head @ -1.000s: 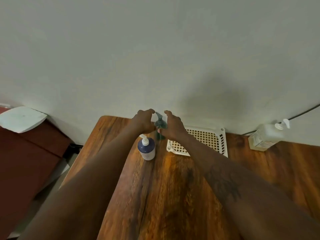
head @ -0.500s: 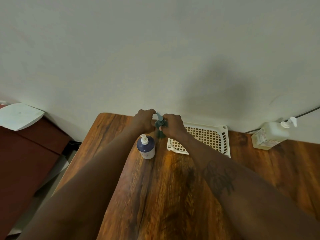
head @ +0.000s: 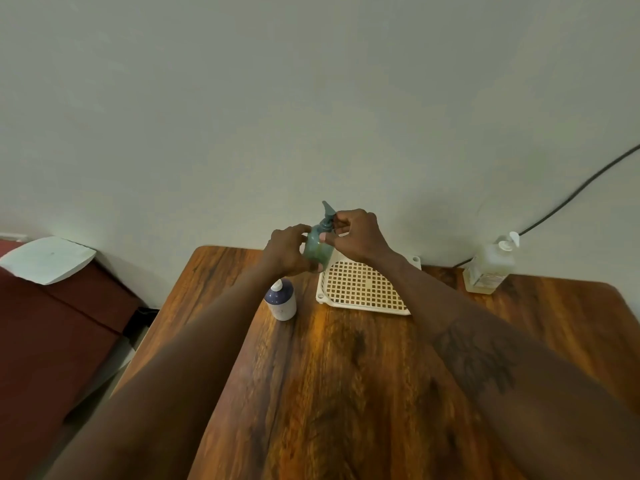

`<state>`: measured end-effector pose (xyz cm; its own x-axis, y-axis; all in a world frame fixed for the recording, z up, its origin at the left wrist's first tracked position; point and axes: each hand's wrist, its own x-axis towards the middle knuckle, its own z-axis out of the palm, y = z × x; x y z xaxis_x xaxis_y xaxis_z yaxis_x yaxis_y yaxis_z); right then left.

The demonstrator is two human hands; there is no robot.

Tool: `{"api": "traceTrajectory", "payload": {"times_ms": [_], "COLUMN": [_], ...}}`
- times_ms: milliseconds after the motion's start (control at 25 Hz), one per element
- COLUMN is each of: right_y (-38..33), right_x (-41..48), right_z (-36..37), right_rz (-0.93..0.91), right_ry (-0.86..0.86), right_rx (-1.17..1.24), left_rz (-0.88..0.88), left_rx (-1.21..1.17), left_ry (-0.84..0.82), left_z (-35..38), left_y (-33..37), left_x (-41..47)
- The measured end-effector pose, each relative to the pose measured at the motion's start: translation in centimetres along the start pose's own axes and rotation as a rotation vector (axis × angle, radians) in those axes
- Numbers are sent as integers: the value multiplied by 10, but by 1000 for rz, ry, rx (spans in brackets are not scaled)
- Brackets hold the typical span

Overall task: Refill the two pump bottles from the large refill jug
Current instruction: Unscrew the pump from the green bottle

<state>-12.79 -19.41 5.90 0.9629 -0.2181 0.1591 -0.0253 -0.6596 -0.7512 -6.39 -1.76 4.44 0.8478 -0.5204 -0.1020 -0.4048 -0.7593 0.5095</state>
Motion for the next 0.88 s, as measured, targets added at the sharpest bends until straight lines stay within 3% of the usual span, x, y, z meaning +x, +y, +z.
{"api": "traceTrajectory", "payload": {"times_ms": [360, 600, 880], "right_y": [-16, 21, 57], "right_x": [-122, -203, -299], "right_z": [-68, -36, 20], "right_rz": [-42, -150, -269], "right_ry": [47, 107, 233], "right_rx": [79, 42, 228], "left_rz": [37, 131, 228], "left_rx": [-228, -355, -379], "left_ry": [241, 361, 551], "left_z": [47, 115, 193], "left_y": [71, 55, 30], "left_x": [-110, -178, -254]}}
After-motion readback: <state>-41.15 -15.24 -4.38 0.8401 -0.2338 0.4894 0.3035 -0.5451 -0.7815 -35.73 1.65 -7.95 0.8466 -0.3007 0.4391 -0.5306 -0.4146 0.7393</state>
